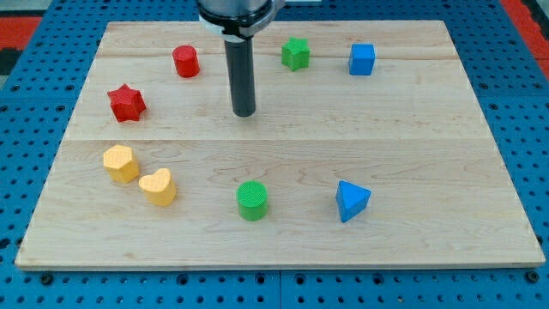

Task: Keep your hand in between the yellow blocks

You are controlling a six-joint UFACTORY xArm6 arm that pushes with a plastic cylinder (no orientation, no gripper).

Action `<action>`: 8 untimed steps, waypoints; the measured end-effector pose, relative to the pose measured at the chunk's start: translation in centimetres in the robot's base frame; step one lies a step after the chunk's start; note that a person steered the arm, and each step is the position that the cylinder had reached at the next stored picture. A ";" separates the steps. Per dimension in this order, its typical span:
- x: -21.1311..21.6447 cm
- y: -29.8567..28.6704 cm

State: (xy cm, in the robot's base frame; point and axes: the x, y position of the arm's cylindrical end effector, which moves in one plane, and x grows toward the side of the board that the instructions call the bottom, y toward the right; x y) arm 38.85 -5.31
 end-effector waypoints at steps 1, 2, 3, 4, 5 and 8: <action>-0.4 -2.5; -0.8 -5.0; -1.2 -7.3; -1.0 -10.5; -0.5 -11.9; 6.4 -10.7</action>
State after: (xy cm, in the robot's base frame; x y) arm 45.28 -15.97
